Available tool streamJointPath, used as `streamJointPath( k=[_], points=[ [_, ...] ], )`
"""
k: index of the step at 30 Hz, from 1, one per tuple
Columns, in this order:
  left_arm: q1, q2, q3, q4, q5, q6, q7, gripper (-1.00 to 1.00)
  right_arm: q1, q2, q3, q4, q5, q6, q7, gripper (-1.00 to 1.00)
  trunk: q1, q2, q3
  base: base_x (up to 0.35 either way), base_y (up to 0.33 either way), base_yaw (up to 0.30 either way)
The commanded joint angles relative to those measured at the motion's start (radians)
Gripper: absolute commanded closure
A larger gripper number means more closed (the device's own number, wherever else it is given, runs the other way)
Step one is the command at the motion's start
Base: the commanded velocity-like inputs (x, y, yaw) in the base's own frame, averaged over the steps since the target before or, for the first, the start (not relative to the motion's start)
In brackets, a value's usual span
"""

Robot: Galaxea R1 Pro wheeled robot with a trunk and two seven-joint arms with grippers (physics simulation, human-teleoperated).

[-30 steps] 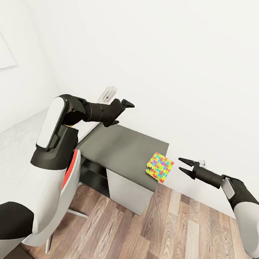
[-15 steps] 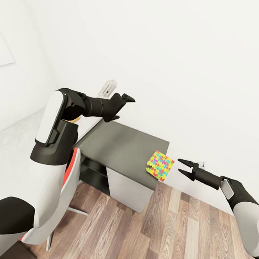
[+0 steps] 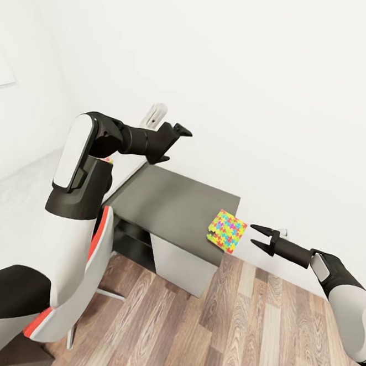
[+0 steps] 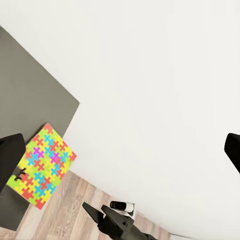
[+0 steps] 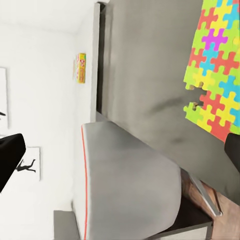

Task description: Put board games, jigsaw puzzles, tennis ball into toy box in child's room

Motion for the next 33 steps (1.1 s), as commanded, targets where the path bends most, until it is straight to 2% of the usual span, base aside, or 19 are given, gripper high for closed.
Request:
streamJointPath(
  k=[1,6,8,16,33],
  points=[
    [-0.002,0.000,0.001,0.000,0.006,0.004,0.008,-1.00,-0.001,0.000,-0.002,0.001,-0.002,0.006,0.001,-1.00,0.000,-0.002,-0.003,0.000,0.000,0.000],
    [-0.039,-0.003,0.001,0.053,0.024,0.004,0.008,-1.00,-0.001,0.002,-0.002,0.002,-0.003,0.019,-0.003,-1.00,0.000,-0.002,-0.011,0.000,0.000,0.000],
    [-0.062,-0.004,0.001,0.086,0.042,0.004,0.008,-1.00,-0.001,0.003,-0.002,0.002,-0.003,0.024,-0.005,-1.00,0.000,-0.002,-0.015,0.000,0.000,0.000],
    [-0.092,-0.006,0.001,0.134,0.074,0.004,0.005,-1.00,-0.001,0.005,-0.001,0.002,-0.004,0.030,-0.007,-1.00,0.000,-0.002,-0.028,0.000,0.000,0.000],
    [-0.113,-0.007,0.002,0.170,0.092,0.004,0.003,-1.00,-0.001,0.008,-0.001,0.003,-0.006,0.032,-0.008,-1.00,0.000,-0.002,-0.055,0.000,0.000,0.000]
  ],
)
